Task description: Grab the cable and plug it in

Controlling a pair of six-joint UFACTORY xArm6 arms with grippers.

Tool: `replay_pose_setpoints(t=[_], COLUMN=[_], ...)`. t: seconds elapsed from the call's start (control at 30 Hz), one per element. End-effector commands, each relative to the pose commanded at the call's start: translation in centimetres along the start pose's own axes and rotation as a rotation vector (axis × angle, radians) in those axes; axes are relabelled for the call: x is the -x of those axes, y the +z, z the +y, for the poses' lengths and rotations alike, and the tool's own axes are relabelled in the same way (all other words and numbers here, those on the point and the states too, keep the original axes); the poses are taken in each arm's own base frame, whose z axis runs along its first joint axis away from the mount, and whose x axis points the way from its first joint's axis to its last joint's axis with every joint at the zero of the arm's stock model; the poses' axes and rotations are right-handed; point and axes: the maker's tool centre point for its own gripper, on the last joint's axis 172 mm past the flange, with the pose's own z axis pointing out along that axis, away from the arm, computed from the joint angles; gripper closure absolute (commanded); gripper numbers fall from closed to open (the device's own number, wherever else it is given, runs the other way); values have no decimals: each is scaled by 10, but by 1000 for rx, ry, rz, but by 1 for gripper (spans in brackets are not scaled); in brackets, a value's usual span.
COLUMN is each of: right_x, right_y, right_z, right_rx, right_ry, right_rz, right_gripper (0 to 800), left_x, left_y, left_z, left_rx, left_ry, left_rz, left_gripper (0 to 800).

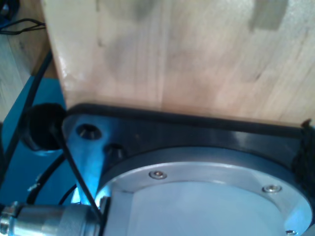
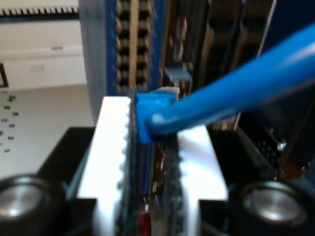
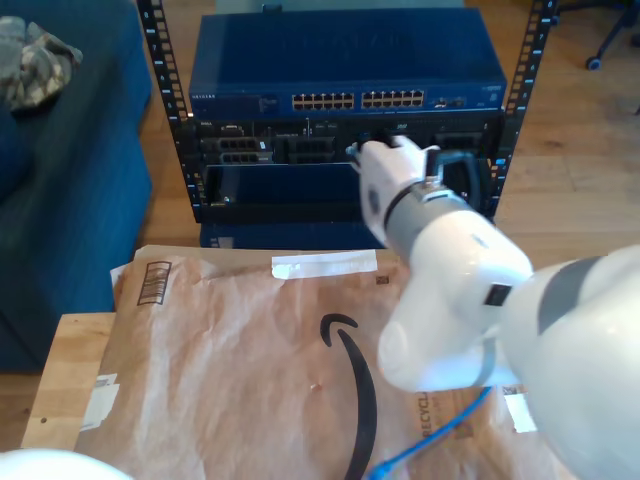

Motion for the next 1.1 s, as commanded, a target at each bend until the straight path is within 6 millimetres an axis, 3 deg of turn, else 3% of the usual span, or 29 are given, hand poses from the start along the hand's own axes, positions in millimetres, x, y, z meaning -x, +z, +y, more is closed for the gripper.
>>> replay_pose_setpoints(t=[0.2,0.37,0.53,0.67,0.8,0.87,0.97,1.1], right_x=[-17,-34,-66,-67,-67,-68,-71,-78], right_y=[-11,-16,-34,-33,-27,-10,-12,-10], right_z=[7,-14,10,-31,-51,-40,-46,-27], right_rx=[-34,-135,-101,-183,-221,-219,-291,-303], right_ry=[-8,-55,35,124,144,133,119,141], right_rz=[44,103,178,177,178,197,226,248], right_gripper=[799,799,800,800,800,800,800,800], left_x=[0,0,0,0,0,0,0,0], left_y=[0,0,0,0,0,0,0,0], left_z=[0,0,0,0,0,0,0,0], left_rx=[0,0,0,0,0,0,0,0], left_ry=[0,0,0,0,0,0,0,0], left_rz=[0,0,0,0,0,0,0,0], left_gripper=[0,0,0,0,0,0,0,0])
